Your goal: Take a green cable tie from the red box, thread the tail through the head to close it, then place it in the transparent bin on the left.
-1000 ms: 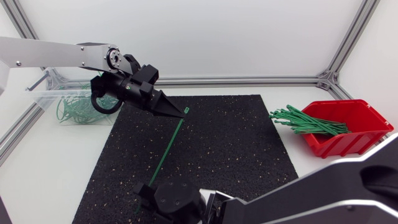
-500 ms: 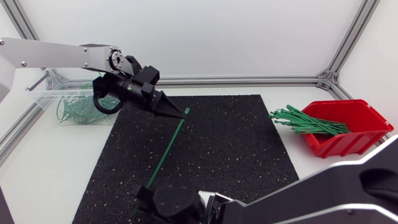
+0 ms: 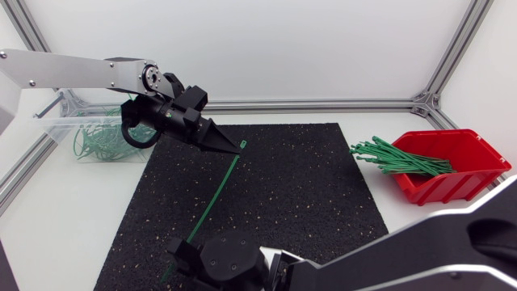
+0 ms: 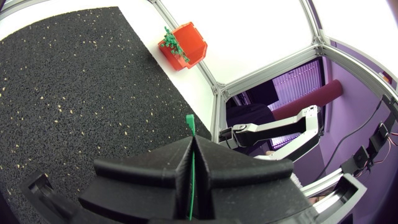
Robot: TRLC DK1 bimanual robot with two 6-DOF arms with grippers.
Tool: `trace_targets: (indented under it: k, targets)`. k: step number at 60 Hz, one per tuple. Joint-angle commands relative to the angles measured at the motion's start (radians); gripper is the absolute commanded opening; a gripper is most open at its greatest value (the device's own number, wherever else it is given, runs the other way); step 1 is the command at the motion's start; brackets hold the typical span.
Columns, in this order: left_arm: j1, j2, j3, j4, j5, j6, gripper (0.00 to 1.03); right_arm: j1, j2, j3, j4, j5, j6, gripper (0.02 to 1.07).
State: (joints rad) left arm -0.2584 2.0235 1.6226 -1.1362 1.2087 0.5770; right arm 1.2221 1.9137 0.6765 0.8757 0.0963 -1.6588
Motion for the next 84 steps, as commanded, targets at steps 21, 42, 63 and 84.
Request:
trace_targets:
  k: [21, 42, 63, 84]
  targets:
    - [-0.013, 0.020, 0.010, -0.016, 0.015, 0.023, 0.03, -0.024, 0.019, -0.061, 0.065, -0.095, -0.032, 0.16]
    - [-0.015, 0.018, 0.010, -0.016, 0.015, 0.023, 0.03, -0.038, 0.011, -0.097, 0.109, -0.145, -0.098, 0.17]
    - [-0.013, 0.021, 0.011, -0.014, 0.015, 0.024, 0.03, -0.038, 0.016, -0.129, 0.120, -0.159, -0.110, 0.20]
    - [-0.015, 0.030, 0.014, -0.014, 0.014, 0.027, 0.03, -0.041, 0.019, -0.144, 0.121, -0.152, -0.111, 0.42]
